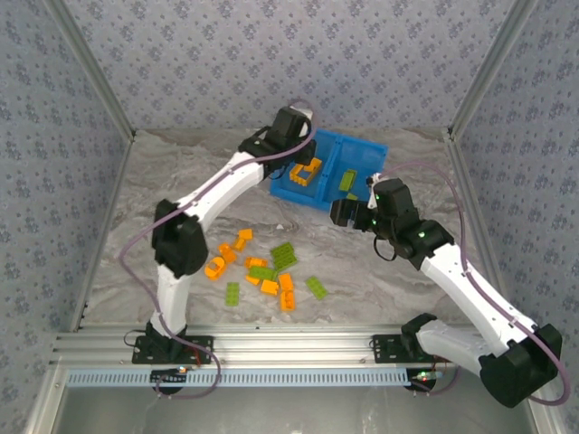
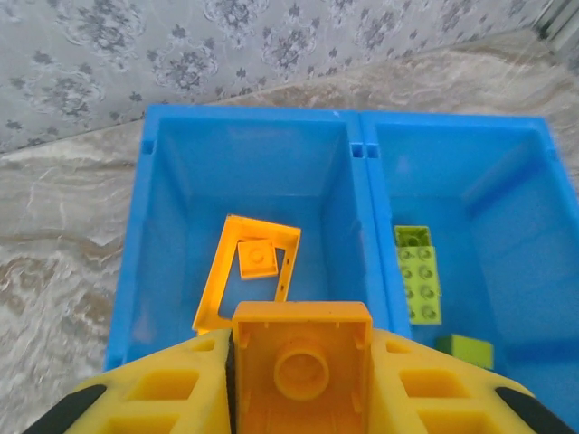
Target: Sort the legos into containers by color
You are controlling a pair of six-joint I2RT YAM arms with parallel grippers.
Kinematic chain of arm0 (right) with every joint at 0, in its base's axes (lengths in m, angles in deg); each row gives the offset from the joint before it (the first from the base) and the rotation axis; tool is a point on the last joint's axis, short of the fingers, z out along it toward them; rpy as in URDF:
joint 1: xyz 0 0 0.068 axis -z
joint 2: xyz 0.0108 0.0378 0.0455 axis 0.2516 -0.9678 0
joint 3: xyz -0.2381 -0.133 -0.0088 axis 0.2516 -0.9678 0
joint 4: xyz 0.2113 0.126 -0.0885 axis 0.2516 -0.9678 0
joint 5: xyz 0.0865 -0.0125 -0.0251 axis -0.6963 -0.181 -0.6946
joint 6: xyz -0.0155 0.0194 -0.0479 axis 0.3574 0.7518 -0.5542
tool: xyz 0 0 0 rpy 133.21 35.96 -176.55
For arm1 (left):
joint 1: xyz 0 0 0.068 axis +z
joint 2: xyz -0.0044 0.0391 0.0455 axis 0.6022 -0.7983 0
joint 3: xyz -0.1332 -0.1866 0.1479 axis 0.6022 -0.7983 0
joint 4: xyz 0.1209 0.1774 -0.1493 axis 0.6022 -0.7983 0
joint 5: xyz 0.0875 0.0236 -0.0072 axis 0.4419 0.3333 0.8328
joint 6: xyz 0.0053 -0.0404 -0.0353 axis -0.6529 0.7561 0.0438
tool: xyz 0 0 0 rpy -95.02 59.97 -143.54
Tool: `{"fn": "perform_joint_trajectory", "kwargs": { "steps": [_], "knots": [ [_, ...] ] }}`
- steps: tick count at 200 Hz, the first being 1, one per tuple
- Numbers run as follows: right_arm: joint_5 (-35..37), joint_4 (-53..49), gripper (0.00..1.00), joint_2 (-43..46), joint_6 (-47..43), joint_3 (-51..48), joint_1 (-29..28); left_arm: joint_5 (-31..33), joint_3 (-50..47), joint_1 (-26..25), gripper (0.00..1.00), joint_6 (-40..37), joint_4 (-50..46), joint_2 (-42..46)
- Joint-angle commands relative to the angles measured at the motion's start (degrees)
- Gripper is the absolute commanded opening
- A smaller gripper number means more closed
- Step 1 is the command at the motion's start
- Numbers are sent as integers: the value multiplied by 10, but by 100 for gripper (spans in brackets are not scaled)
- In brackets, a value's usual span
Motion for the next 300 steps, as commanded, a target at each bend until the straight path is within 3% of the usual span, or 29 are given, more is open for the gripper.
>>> {"fn": "perform_joint_trajectory", "kwargs": {
  "steps": [1,60,95,127,151,168,188,208,228,269,300],
  "knots": [
    [13,-23,100,22,8,-5,0,8,85,10,32,-38,-24,-77],
    [17,-49,100,49,5,-9,-1,-10,274,24,39,2,-97,-237],
    [16,-52,100,57,4,-8,-1,-21,276,20,50,8,-100,-220],
    [18,-48,100,53,-2,-7,0,-35,257,13,52,-1,-103,-162],
    [14,-48,100,40,-19,-9,-4,-65,145,9,53,-4,-57,-64],
    [-43,-46,100,25,-63,-15,-21,-76,22,5,53,-8,4,29],
    [-57,-72,100,-6,-102,-13,-85,-95,-116,4,53,-22,45,136],
    [-3,-130,100,-56,-110,-8,-160,-129,-231,1,55,-48,62,230],
    [-4,-134,99,-110,-104,-26,-208,-149,-328,-5,65,-69,69,310],
    [11,-134,94,-222,-99,-30,-278,-151,-483,-16,96,-73,47,434],
    [25,-131,80,-286,-101,-15,-306,-129,-585,-19,99,-32,51,509]
  ]
}}
